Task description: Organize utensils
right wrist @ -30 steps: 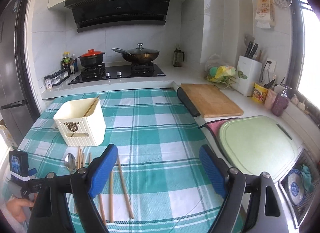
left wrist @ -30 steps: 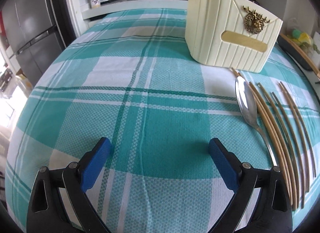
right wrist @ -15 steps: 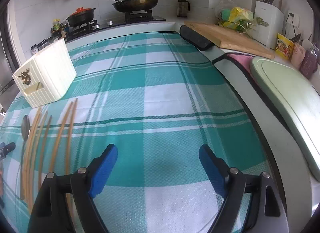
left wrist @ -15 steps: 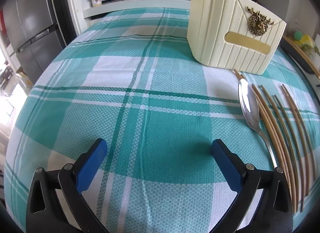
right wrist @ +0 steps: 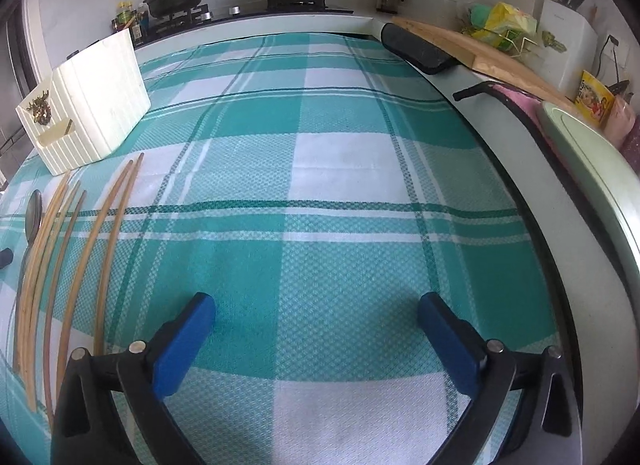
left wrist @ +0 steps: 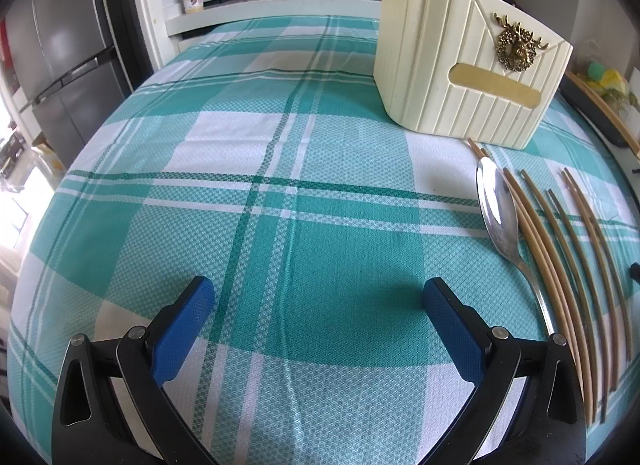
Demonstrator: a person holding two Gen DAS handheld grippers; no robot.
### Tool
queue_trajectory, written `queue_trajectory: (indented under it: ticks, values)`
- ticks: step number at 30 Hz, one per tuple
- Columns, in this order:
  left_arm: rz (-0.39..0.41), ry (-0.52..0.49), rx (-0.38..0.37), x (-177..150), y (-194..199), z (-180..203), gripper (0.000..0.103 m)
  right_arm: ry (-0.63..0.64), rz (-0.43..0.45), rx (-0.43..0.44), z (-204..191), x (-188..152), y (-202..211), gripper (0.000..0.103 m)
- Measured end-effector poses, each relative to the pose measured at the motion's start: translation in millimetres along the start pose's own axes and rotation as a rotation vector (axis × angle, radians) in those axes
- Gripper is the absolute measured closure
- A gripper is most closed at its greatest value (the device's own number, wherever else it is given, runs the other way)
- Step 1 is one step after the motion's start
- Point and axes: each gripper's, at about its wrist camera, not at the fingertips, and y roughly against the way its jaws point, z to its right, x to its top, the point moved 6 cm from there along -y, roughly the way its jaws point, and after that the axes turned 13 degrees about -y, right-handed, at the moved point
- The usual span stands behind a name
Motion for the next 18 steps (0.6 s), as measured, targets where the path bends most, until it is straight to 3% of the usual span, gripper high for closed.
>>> queue_trajectory:
  ticks: [18]
  values:
    - [0.001, 0.0, 0.0, -0.2, 0.4, -0.1, 0.0, 0.001, 0.0, -0.001, 0.1, 0.4, -0.6, 0.0]
